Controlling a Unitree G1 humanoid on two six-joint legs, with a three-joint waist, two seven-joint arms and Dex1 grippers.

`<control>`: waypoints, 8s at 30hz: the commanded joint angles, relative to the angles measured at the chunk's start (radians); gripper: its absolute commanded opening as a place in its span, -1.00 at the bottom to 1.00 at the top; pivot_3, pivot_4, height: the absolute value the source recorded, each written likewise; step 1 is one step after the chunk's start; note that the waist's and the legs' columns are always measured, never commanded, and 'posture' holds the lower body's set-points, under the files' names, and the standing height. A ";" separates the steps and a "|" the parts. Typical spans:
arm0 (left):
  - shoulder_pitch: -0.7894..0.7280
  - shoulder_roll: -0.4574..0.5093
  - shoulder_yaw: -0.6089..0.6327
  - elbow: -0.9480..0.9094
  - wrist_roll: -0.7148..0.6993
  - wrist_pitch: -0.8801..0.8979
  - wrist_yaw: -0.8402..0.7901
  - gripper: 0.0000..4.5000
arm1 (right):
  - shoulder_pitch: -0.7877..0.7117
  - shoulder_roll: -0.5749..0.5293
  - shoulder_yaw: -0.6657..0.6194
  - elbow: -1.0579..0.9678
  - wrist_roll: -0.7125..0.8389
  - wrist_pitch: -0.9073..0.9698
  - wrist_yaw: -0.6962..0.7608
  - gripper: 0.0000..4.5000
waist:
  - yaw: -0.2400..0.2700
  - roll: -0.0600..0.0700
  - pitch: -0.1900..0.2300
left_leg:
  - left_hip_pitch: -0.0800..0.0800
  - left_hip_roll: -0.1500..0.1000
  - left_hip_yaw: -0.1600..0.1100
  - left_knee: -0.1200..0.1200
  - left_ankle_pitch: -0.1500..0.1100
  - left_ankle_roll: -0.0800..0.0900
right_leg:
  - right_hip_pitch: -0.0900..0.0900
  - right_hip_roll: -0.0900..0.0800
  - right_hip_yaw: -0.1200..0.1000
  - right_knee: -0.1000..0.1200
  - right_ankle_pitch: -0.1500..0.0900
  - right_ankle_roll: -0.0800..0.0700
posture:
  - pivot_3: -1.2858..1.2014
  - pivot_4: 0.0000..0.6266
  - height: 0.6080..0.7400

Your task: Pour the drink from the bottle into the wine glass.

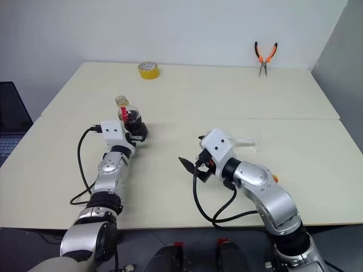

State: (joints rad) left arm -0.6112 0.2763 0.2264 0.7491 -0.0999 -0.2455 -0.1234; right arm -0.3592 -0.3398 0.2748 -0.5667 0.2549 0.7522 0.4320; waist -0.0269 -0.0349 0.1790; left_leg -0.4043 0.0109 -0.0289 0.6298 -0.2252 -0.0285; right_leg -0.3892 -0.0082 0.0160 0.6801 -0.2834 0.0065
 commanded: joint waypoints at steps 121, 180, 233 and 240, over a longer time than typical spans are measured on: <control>0.281 0.402 -0.080 -1.023 -0.521 0.736 -0.793 1.00 | 0.015 0.329 -0.138 0.951 -0.204 -1.109 -0.106 -0.94 | -0.005 0.002 0.001 | 0.004 0.003 0.005 -0.001 0.006 0.001 | 0.001 0.001 0.001 0.001 0.001 0.001 | 0.03 -0.52 1.00; 0.470 0.033 -0.086 -0.825 -0.119 0.337 -0.256 1.00 | 0.611 -0.058 -0.204 -0.138 0.017 -0.476 0.081 0.99 | 0.003 0.002 0.000 | 0.005 0.003 0.004 0.000 0.006 0.001 | 0.002 -0.002 0.000 0.000 0.001 0.003 | 0.03 -0.52 1.00; -0.057 -0.042 -0.050 -0.054 0.034 0.065 0.080 1.00 | 0.331 -0.180 -0.227 -0.227 0.290 -0.174 0.051 0.99 | 0.022 -0.001 0.001 | 0.002 0.002 0.005 -0.001 0.006 0.001 | 0.002 0.000 -0.002 -0.003 0.002 0.005 | 0.03 -0.52 1.00; -0.104 -0.026 -0.048 0.024 0.025 0.045 0.053 1.00 | 0.319 -0.169 -0.222 -0.228 0.284 -0.171 0.046 0.99 | 0.022 -0.001 0.001 | 0.002 0.002 0.005 -0.001 0.006 0.001 | 0.002 0.000 -0.002 -0.003 0.002 0.005 | 0.03 -0.52 1.00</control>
State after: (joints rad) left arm -0.6953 0.2380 0.1706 0.7796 -0.0717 -0.1774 -0.0616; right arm -0.0262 -0.5118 0.0611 -0.7776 0.5332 0.5960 0.4785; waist -0.0049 -0.0361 0.1797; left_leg -0.4023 0.0127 -0.0240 0.6291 -0.2191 -0.0273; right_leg -0.3874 -0.0083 0.0142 0.6771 -0.2811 0.0114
